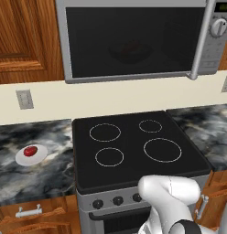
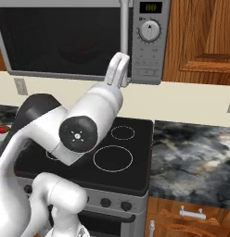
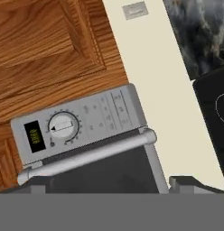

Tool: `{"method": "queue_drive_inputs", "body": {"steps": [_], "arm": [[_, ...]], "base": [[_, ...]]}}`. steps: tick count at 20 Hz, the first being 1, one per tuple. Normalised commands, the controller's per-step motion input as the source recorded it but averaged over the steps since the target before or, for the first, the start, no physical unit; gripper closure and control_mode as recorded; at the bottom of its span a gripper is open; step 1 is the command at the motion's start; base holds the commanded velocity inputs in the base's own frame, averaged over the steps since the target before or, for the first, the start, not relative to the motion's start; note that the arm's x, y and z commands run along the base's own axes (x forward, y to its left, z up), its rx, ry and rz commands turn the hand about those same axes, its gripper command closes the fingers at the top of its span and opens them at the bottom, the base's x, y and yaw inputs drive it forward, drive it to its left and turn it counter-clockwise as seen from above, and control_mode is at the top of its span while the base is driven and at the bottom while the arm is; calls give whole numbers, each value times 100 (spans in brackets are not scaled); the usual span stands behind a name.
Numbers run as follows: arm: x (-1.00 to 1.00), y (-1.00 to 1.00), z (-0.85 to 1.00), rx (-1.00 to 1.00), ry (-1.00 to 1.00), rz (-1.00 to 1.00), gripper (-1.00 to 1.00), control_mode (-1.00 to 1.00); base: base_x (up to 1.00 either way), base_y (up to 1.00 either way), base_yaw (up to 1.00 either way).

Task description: Remove the mango from the bowl and place it on the small plate. Then place the bowl with only the fish in the microwave, close the door, and press the start button to microwave the fish.

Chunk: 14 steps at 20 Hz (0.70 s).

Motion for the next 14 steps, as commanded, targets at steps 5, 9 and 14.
{"method": "queue_drive_inputs", "body": {"steps": [5,9,14], "arm": [[71,0,-81,0,21,33,-100,-100],[17,-3,-44,1,0,11,-100,-100],[41,-4,0,5,0,-5,-100,-100]], "base": [[0,0,0],[0,0,0],[0,0,0]]}}
